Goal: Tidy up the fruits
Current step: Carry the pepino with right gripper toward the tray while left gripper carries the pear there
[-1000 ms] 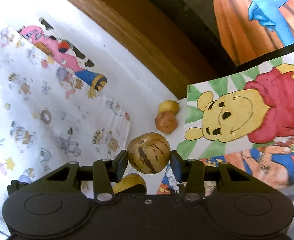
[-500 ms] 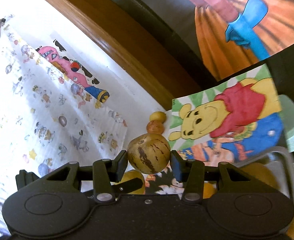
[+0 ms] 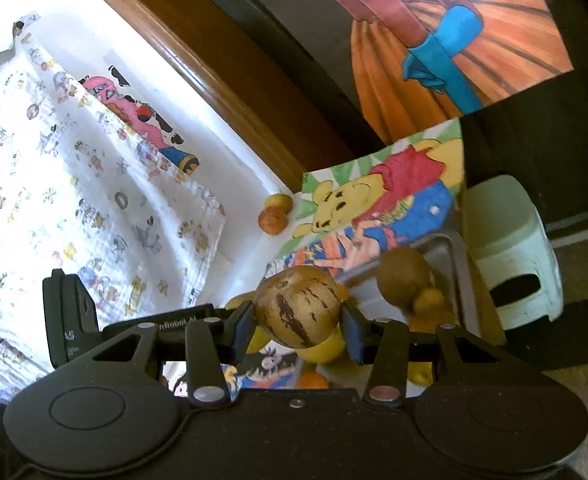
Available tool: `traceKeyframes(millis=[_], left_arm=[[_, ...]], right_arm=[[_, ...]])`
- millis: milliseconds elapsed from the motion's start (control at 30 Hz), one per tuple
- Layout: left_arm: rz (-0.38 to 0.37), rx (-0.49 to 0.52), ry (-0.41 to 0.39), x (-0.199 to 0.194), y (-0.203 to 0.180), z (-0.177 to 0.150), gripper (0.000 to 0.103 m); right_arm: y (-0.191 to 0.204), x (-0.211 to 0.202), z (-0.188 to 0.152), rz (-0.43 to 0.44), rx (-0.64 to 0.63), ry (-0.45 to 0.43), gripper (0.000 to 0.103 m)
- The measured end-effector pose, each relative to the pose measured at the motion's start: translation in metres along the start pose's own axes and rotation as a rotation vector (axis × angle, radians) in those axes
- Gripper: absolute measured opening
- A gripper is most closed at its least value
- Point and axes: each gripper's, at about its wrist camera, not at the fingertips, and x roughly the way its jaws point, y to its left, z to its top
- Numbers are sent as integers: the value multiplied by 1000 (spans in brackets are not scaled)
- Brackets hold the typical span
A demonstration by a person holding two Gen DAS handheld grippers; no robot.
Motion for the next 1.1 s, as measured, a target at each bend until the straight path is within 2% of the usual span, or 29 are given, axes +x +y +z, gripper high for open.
traceKeyframes(millis=[267,700,1100], left_arm=[[-12,51,39,2,-24,-15,58],[-49,105,146,18,-48,-37,58],[-12,103,212,33,-58,-44,58]], right_arm=[[-13,-18,-15,-11,11,-5,48],[-32,-46,-43,-53,31,27,48],[-35,-48,-68,-80,73,41,48]])
